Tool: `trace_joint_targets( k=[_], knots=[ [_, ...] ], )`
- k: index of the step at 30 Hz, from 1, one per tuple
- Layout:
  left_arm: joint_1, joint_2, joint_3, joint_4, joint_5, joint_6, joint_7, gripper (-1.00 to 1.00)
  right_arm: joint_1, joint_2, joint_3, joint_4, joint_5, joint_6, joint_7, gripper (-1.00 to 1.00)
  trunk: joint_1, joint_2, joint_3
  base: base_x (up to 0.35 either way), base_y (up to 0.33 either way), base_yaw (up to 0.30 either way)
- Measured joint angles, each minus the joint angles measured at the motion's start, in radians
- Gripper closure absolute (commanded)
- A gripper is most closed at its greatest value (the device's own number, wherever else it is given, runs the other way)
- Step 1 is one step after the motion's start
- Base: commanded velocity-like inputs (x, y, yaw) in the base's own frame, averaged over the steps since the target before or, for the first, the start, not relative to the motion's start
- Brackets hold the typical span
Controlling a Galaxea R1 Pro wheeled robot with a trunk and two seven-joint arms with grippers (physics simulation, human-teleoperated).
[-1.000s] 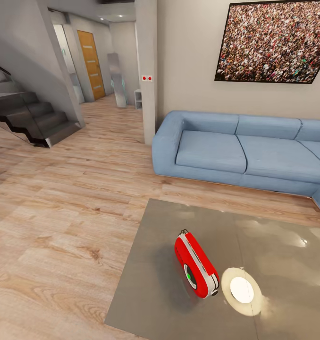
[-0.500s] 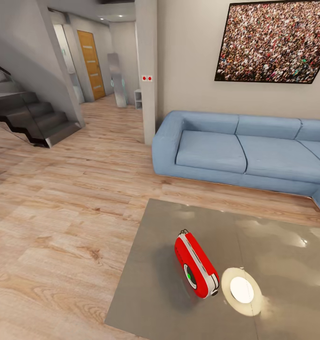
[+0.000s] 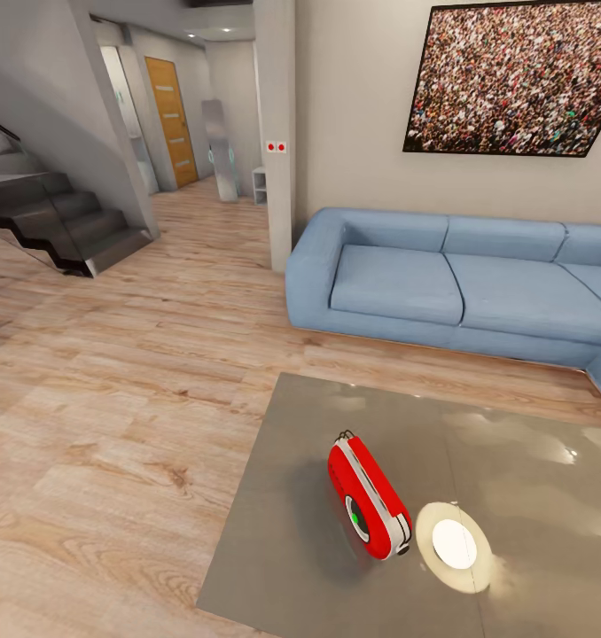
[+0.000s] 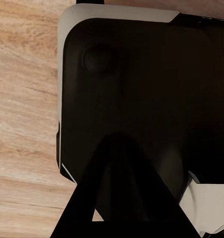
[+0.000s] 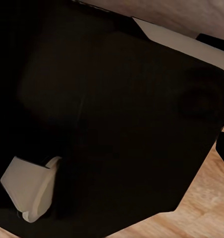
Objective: Turn on the radio receiver that's on the table in the living room.
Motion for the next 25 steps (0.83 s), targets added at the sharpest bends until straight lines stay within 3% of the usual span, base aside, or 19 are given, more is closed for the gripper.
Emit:
trace_joint_targets(
  k=[5, 25],
  knots=[
    [0.0, 0.0, 0.0, 0.0, 0.0, 0.0, 0.0, 1.0, 0.001, -0.013, 0.001, 0.0, -0.001, 0.0, 0.0, -1.0, 0.0, 0.0, 0.0, 0.0, 0.0, 0.0],
    [0.0, 0.0, 0.0, 0.0, 0.0, 0.0, 0.0, 1.0, 0.0, -0.007, 0.001, 0.0, -0.001, 0.001, 0.0, -1.0, 0.0, 0.0, 0.0, 0.0, 0.0, 0.0]
  ],
)
